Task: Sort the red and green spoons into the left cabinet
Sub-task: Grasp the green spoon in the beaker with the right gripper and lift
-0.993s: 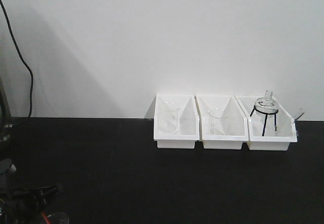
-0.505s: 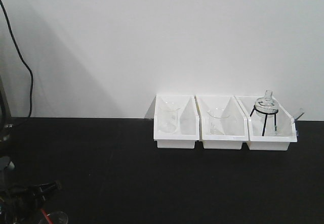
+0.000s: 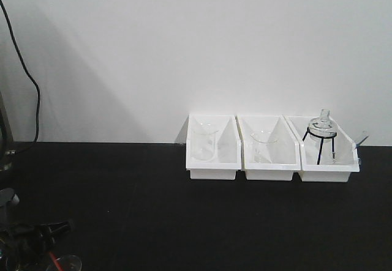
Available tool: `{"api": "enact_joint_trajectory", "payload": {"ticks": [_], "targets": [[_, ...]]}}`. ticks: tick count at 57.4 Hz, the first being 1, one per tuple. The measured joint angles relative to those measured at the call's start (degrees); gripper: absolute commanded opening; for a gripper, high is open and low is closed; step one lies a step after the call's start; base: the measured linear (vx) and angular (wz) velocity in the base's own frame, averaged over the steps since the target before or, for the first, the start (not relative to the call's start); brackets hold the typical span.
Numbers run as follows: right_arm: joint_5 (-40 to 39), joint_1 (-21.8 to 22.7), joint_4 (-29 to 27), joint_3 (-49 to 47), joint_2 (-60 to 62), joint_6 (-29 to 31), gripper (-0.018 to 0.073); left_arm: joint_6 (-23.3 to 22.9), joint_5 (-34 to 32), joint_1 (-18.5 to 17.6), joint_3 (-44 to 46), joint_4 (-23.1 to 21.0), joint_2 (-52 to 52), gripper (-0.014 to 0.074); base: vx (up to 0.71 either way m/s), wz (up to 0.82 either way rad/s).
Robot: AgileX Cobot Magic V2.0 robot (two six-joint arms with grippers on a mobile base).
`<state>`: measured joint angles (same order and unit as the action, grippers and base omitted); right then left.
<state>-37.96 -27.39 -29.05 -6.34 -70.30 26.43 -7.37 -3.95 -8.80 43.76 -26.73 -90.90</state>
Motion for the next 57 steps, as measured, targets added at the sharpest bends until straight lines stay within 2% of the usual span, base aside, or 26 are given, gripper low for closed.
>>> {"api": "enact_joint_trajectory", "payload": {"ticks": [11, 30, 57], "targets": [[-0.4, 0.0, 0.8, -0.1, -0.1, -2.7, 0.0337, 0.0, 0.0, 0.0, 0.0, 0.0, 0.0, -0.0003, 0.00, 0.00], [3.6, 0.0, 1.8, -0.1, -0.1, -4.1, 0.0416, 0.7, 0.0, 0.0, 0.0, 0.0, 0.0, -0.0003, 0.00, 0.00], [-6.4, 0.0, 2.4, -0.1, -8.8, -5.5, 0.0416, 2.8, 0.0, 0.0, 0.0, 0.0, 0.0, -0.0003, 0.00, 0.00]]}}
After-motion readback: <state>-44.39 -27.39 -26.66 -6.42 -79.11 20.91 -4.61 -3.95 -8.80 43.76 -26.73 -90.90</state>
